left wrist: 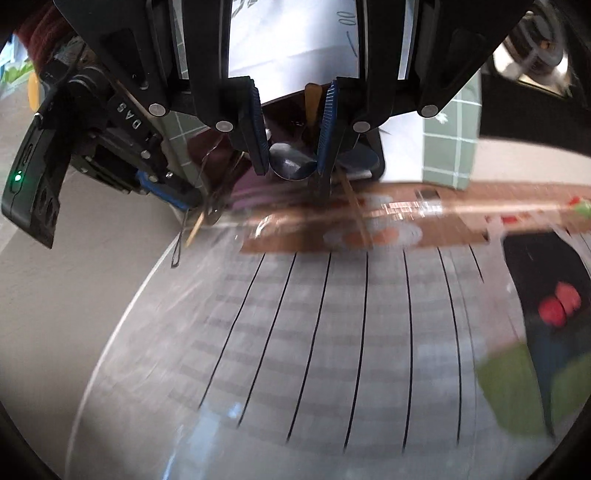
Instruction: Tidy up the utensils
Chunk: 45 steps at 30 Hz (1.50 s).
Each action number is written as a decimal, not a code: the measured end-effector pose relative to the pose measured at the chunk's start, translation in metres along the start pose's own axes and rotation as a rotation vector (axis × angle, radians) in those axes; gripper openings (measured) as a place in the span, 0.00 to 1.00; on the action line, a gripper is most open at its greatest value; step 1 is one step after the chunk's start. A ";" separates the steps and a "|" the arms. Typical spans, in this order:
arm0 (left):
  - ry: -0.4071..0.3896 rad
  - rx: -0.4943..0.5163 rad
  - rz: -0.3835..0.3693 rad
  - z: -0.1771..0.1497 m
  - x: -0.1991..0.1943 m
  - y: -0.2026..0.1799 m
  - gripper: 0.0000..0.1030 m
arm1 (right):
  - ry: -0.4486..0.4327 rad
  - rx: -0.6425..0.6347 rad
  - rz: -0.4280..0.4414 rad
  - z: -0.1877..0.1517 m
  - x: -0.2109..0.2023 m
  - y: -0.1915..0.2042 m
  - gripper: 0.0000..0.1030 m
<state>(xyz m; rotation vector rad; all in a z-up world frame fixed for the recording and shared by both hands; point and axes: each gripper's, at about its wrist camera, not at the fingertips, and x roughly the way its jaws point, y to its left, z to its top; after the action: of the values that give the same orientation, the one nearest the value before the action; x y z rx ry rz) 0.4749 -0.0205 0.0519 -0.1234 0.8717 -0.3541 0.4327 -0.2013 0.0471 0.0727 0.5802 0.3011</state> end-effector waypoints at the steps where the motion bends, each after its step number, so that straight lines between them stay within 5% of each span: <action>1: 0.014 -0.011 -0.002 -0.003 0.008 0.004 0.35 | 0.017 0.005 0.000 -0.006 0.007 -0.001 0.06; 4: 0.007 -0.020 0.009 -0.012 0.016 0.011 0.57 | 0.116 0.041 0.041 -0.022 0.032 -0.010 0.09; 7: -0.042 -0.038 0.032 -0.019 0.002 0.016 0.58 | 0.156 0.101 0.057 -0.030 0.037 -0.022 0.19; 13: -0.205 -0.009 0.125 -0.066 -0.069 0.002 0.62 | 0.041 0.141 0.054 -0.032 -0.034 -0.016 0.22; 20: -0.279 0.041 0.202 -0.146 -0.122 -0.027 0.64 | -0.043 0.073 0.007 -0.073 -0.125 0.032 0.25; 26: -0.301 0.043 0.216 -0.215 -0.151 -0.041 0.64 | -0.015 -0.044 -0.065 -0.132 -0.165 0.070 0.26; 31: -0.248 0.051 0.222 -0.249 -0.156 -0.052 0.64 | 0.028 -0.022 -0.063 -0.169 -0.185 0.083 0.26; 45: -0.276 0.027 0.300 -0.278 -0.177 -0.062 0.63 | 0.034 0.017 -0.053 -0.201 -0.205 0.098 0.26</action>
<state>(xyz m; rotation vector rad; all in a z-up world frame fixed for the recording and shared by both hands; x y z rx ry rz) 0.1420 -0.0056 0.0175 -0.0145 0.6002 -0.0649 0.1334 -0.1729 0.0023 0.0688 0.6177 0.2464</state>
